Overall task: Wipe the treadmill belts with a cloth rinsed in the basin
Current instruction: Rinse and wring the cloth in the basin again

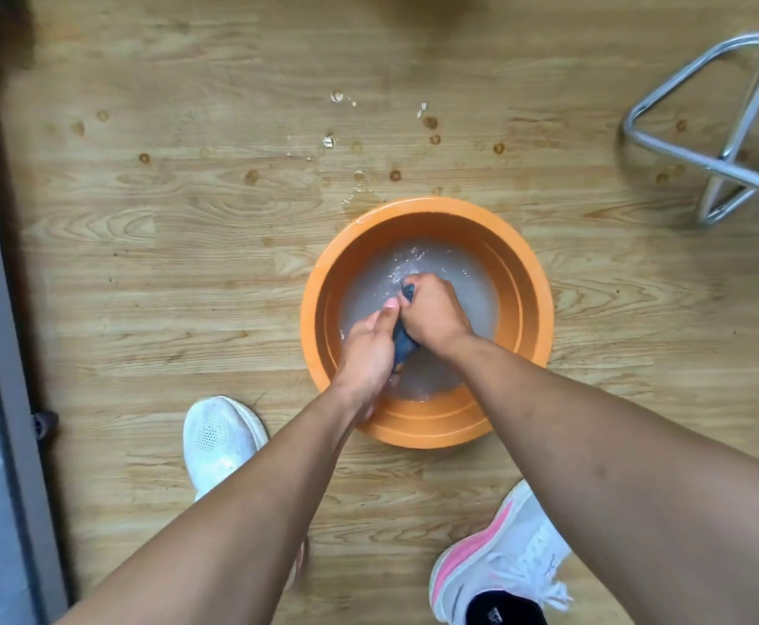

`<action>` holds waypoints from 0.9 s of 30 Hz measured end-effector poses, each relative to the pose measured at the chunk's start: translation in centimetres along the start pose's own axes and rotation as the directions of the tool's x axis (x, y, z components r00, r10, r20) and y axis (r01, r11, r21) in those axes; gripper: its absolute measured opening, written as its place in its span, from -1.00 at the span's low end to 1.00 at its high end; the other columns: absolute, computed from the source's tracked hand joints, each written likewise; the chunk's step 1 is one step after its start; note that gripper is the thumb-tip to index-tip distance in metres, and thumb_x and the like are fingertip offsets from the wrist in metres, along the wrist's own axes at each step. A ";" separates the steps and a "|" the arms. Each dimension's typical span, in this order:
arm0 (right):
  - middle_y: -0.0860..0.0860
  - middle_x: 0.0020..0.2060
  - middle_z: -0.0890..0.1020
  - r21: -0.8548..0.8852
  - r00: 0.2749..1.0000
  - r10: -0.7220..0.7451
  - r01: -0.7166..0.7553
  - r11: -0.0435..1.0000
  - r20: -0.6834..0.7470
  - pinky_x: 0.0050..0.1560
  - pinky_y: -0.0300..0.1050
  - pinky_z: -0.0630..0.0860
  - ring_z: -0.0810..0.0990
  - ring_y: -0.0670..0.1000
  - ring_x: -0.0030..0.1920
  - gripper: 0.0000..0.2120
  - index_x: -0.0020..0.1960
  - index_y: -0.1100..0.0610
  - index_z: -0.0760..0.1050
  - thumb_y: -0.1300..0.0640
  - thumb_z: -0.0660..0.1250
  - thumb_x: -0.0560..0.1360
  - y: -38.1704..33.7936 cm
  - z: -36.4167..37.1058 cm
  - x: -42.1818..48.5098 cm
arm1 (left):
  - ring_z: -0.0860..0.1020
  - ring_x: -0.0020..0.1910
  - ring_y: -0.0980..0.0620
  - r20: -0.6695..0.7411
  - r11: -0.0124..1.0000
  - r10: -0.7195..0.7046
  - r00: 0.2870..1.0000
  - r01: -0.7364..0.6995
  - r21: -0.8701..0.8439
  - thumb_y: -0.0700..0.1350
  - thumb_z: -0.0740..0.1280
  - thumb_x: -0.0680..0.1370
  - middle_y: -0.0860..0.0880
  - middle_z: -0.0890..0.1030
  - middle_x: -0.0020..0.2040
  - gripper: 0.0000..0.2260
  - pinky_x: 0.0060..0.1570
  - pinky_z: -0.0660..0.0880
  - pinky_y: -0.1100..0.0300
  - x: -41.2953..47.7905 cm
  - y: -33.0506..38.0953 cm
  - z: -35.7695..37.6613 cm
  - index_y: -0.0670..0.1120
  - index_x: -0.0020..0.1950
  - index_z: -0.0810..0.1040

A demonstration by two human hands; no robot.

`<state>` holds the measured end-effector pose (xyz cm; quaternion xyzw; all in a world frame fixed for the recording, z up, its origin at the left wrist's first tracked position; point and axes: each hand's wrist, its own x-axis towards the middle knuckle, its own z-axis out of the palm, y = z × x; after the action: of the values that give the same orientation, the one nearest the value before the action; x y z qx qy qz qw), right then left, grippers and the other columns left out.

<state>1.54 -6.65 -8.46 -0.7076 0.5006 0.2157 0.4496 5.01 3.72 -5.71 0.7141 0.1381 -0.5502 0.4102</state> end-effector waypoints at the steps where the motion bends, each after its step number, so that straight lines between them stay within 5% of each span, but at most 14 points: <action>1: 0.13 -0.21 0.58 0.016 1.000 0.019 -0.018 1.000 -0.004 -0.15 -0.05 0.40 0.45 0.22 -0.17 -0.84 -0.20 0.12 0.48 0.20 0.32 0.57 -0.1 -0.3 0.4 | 0.42 -0.53 0.16 -0.009 0.998 0.048 0.999 -0.048 0.038 0.14 0.21 0.72 0.16 0.50 -0.50 -0.66 -0.56 0.26 0.31 -0.2 0.5 -0.3 0.00 -0.10 0.63; 4: 0.19 0.19 0.68 0.046 0.988 0.122 -0.118 0.992 -0.099 0.15 -0.07 0.50 0.62 0.24 0.19 -0.76 0.23 0.17 0.64 0.14 0.31 0.63 0.9 -1.1 1.5 | 0.42 -0.44 0.04 -0.011 0.992 0.103 0.995 -0.102 0.071 0.26 0.27 0.63 0.13 0.47 -0.47 -0.59 -0.42 0.27 0.18 -0.5 1.6 -0.4 0.00 -0.25 0.54; 7: 0.22 0.23 0.65 0.085 0.967 0.174 -0.160 0.983 -0.188 0.14 -0.06 0.46 0.60 0.24 0.24 -0.75 0.26 0.20 0.59 0.15 0.26 0.65 2.6 -1.1 2.0 | 0.41 -0.36 -0.03 -0.059 0.982 0.121 0.991 -0.111 0.155 0.18 0.29 0.65 0.03 0.46 -0.40 -0.64 -0.31 0.30 0.08 1.2 0.9 0.1 -0.03 -0.21 0.51; 10: 0.19 0.09 0.66 0.353 0.894 0.321 -0.205 0.913 -0.311 0.04 -0.08 0.44 0.63 0.22 0.18 -0.84 0.17 0.15 0.59 0.17 0.28 0.65 3.7 -0.3 2.1 | 0.61 0.14 -0.20 -0.240 0.969 0.102 0.965 -0.042 0.243 0.05 0.22 0.72 -0.17 0.67 0.11 -0.69 0.15 0.49 0.03 3.5 0.3 1.2 -0.16 0.21 0.60; 12: 0.15 0.05 0.69 0.660 0.818 0.477 -0.168 0.732 -0.320 0.06 -0.08 0.52 0.66 0.16 0.09 -0.84 0.16 0.15 0.61 0.13 0.37 0.62 3.5 0.1 1.5 | 0.53 0.36 -0.26 -0.286 0.967 0.022 0.958 0.052 0.248 -0.05 0.24 0.71 -0.23 0.58 0.36 -0.67 0.34 0.44 0.00 4.7 0.0 1.4 -0.18 0.42 0.48; 14: 0.09 -0.16 0.68 0.767 0.870 0.458 -0.167 0.619 -0.180 -0.13 -0.14 0.50 0.62 0.04 -0.17 -0.91 -0.05 0.14 0.63 0.12 0.45 0.57 3.1 0.7 0.6 | 0.59 0.28 -0.24 -0.253 0.974 -0.030 0.967 0.085 0.211 -0.13 0.31 0.62 -0.21 0.62 0.30 -0.68 0.27 0.51 -0.02 5.3 0.0 1.8 -0.12 0.37 0.48; 17: 0.03 -0.36 0.61 0.695 0.950 0.305 -0.181 0.696 -0.058 -0.27 -0.15 0.43 0.51 -0.01 -0.35 -0.78 -0.24 0.13 0.58 0.13 0.44 0.57 2.5 1.7 -1.0 | 0.64 -0.17 -0.13 -0.144 0.991 -0.063 0.988 0.079 0.104 0.01 0.33 0.50 -0.25 0.70 0.12 -0.75 -0.25 0.55 0.07 5.4 0.1 3.1 -0.04 0.13 0.53; 20: 0.01 -0.38 0.59 0.513 0.960 0.239 -0.133 0.848 -0.146 -0.20 -0.04 0.48 0.53 0.07 -0.33 -0.69 -0.30 0.10 0.46 0.09 0.39 0.60 2.1 2.1 -1.0 | 0.45 -0.54 0.01 -0.128 0.983 -0.182 0.975 0.182 -0.015 0.18 0.18 0.71 -0.15 0.66 -0.29 -0.62 -0.57 0.30 0.31 4.6 0.4 3.6 -0.10 0.09 0.58; 22: 0.06 -0.27 0.63 0.340 0.973 0.188 -0.132 0.931 -0.137 -0.13 -0.01 0.50 0.61 0.16 -0.20 -0.77 -0.22 0.07 0.49 0.09 0.36 0.60 1.5 1.6 -1.1 | 0.32 -0.70 0.07 -0.103 0.966 -0.252 0.962 0.244 -0.091 0.27 0.08 0.72 0.00 0.44 -0.58 -0.50 -0.63 0.21 0.38 3.9 0.3 3.4 -0.11 -0.02 0.54; 24: 0.12 0.00 0.70 0.205 0.987 0.144 -0.127 0.970 -0.067 0.02 -0.04 0.52 0.66 0.19 0.04 -0.94 0.01 0.03 0.63 0.08 0.38 0.60 0.9 0.6 -1.1 | 0.25 -0.72 0.11 -0.077 0.958 -0.260 0.963 0.246 -0.150 0.23 0.09 0.74 0.04 0.33 -0.61 -0.56 -0.65 0.16 0.42 2.8 -0.3 3.4 -0.09 -0.05 0.51; 27: 0.12 -0.17 0.64 0.111 0.992 0.128 -0.127 0.986 -0.003 -0.10 -0.12 0.42 0.58 0.18 -0.10 -0.76 -0.27 0.09 0.47 0.13 0.36 0.57 0.9 0.1 -0.1 | 0.28 -0.67 0.10 -0.075 0.954 -0.235 0.969 0.215 -0.208 0.17 0.17 0.74 0.01 0.35 -0.51 -0.67 -0.64 0.17 0.38 1.6 -0.8 3.4 -0.05 0.00 0.51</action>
<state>0.69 -6.60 -8.78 -0.6491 0.5583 0.2124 0.4710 2.78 1.28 -7.71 0.6756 0.2931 -0.5407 0.4065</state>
